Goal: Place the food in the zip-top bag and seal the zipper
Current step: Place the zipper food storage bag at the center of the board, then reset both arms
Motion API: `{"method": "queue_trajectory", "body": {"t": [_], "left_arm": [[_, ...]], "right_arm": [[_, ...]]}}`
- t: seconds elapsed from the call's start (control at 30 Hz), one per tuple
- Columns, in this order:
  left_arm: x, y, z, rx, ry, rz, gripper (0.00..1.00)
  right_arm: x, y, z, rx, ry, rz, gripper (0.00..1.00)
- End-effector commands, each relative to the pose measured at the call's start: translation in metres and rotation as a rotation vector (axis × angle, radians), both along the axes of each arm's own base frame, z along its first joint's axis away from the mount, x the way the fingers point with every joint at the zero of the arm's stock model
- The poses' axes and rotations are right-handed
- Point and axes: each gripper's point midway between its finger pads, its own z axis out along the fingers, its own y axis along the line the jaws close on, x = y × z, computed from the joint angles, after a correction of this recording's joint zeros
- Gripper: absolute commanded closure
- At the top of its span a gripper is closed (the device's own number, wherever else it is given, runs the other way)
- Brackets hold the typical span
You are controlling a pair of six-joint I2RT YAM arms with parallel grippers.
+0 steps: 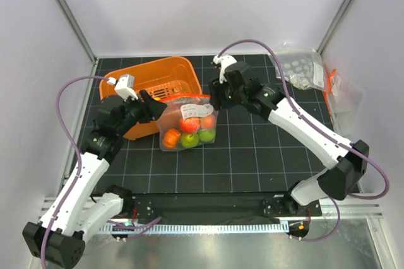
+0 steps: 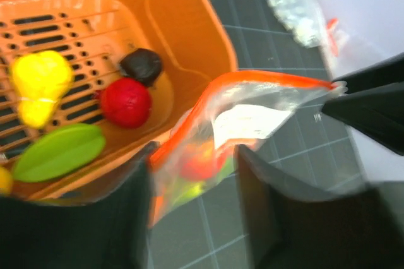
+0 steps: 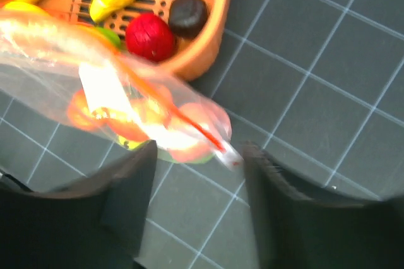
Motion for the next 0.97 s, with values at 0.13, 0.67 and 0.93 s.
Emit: {"method": "queue_trajectory", "body": {"t": [0.13,0.67,0.93], "left_arm": [[0.007,0.021,0.018,0.103,0.037,0.087,0.00],[0.003,0.045,0.091,0.135,-0.017,0.204,0.00],[-0.003,0.047,0.084,0.137,-0.016,0.202,0.00]], "right_arm": [[0.027,-0.005,0.057,0.127,-0.108,-0.192,0.00],[-0.002,-0.136,0.051,-0.092,-0.177,-0.720,0.00],[-0.015,-0.139,0.046,-0.033,-0.192,-0.676,0.00]]}}
